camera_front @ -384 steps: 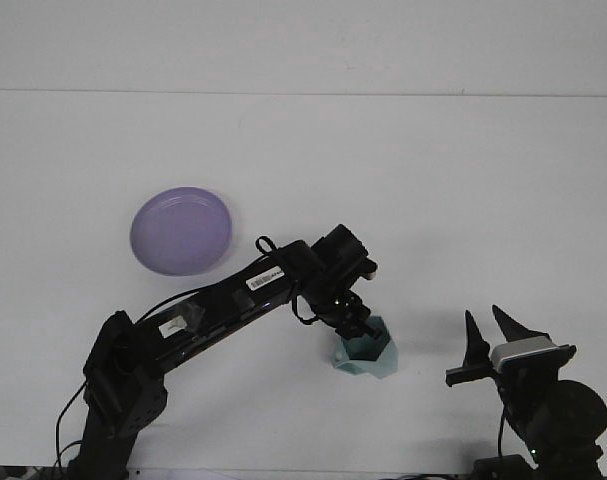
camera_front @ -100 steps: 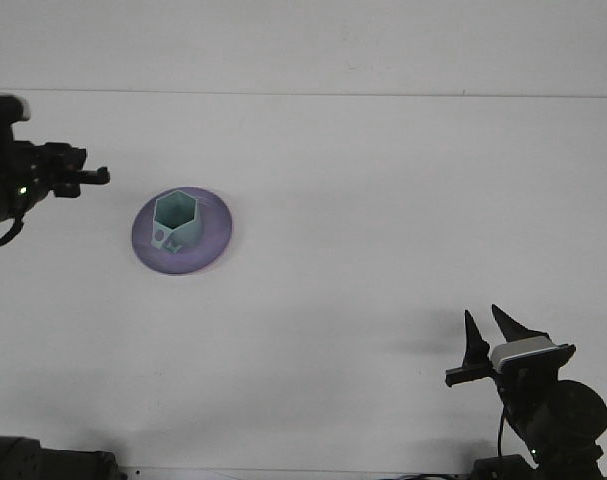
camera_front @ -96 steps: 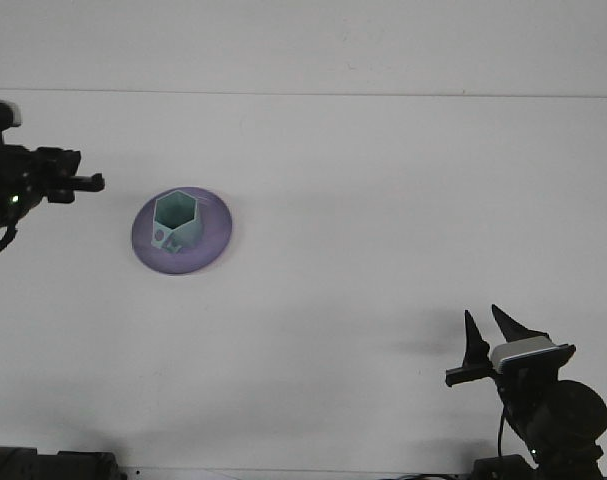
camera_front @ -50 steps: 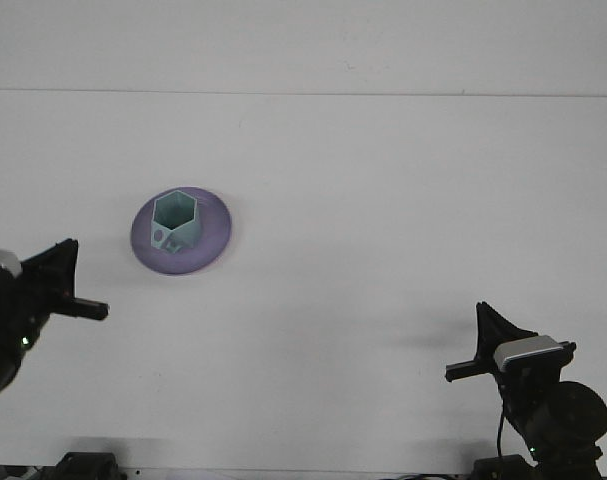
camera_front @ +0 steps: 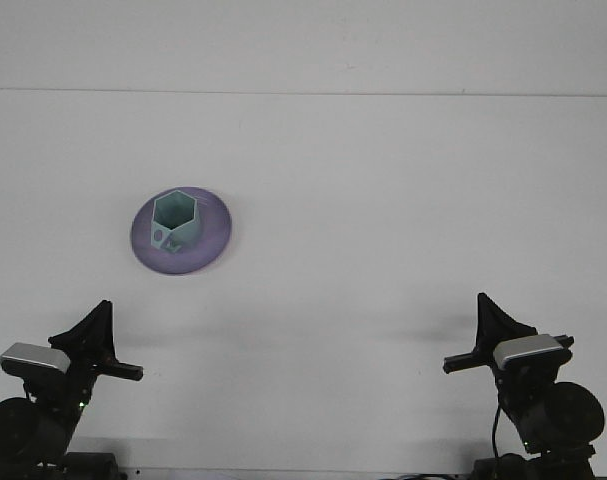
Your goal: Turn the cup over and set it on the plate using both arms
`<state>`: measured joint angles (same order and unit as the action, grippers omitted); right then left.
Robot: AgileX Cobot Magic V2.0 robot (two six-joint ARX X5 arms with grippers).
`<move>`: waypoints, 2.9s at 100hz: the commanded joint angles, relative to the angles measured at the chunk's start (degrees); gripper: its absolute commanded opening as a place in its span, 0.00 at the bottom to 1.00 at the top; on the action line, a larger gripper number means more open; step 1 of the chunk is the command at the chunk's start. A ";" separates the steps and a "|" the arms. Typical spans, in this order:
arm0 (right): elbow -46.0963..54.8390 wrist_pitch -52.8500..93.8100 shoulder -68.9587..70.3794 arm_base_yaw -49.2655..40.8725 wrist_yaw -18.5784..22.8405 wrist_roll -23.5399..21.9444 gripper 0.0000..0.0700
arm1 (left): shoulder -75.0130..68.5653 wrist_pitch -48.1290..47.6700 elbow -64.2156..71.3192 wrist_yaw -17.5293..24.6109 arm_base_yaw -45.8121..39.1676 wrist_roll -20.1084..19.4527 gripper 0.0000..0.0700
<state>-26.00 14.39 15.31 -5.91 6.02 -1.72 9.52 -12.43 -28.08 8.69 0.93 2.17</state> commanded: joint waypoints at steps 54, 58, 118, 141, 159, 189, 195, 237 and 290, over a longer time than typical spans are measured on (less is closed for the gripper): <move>-0.24 -1.64 0.11 0.00 -0.07 0.46 0.00 | -0.28 1.44 -0.68 -0.33 0.04 1.14 0.02; -0.26 -1.64 0.11 0.00 -0.04 0.46 0.00 | -0.28 1.68 -0.57 -0.31 0.04 1.14 0.02; -0.24 -1.64 0.11 0.00 -0.07 0.46 0.00 | -9.35 23.37 26.99 -1.42 -3.17 -4.96 0.02; -0.24 -1.68 0.11 -0.02 -0.04 0.46 0.00 | -9.31 22.80 27.28 -1.36 -3.17 -1.57 0.02; -0.24 -1.75 0.11 0.00 -0.04 0.46 0.00 | -9.22 22.80 27.28 -1.40 -3.17 -1.29 0.02; -0.24 -1.77 0.11 0.00 -0.04 0.46 0.00 | -9.22 22.80 27.28 -1.40 -3.17 -1.29 0.02; -0.24 -1.77 0.11 0.00 -0.04 0.46 0.00 | -9.22 22.82 27.28 -1.40 -3.17 -1.29 0.02; 14.80 -15.56 -9.88 5.62 -0.39 12.63 0.00 | -9.25 22.80 27.28 -1.40 -3.17 -1.29 0.02; 25.29 -15.04 -15.26 5.88 0.00 13.64 0.00 | -9.25 22.82 27.26 -1.40 -3.17 -1.29 0.02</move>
<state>-0.89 -0.12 0.03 0.01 6.02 11.60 0.32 9.80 -1.98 7.40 -2.13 0.80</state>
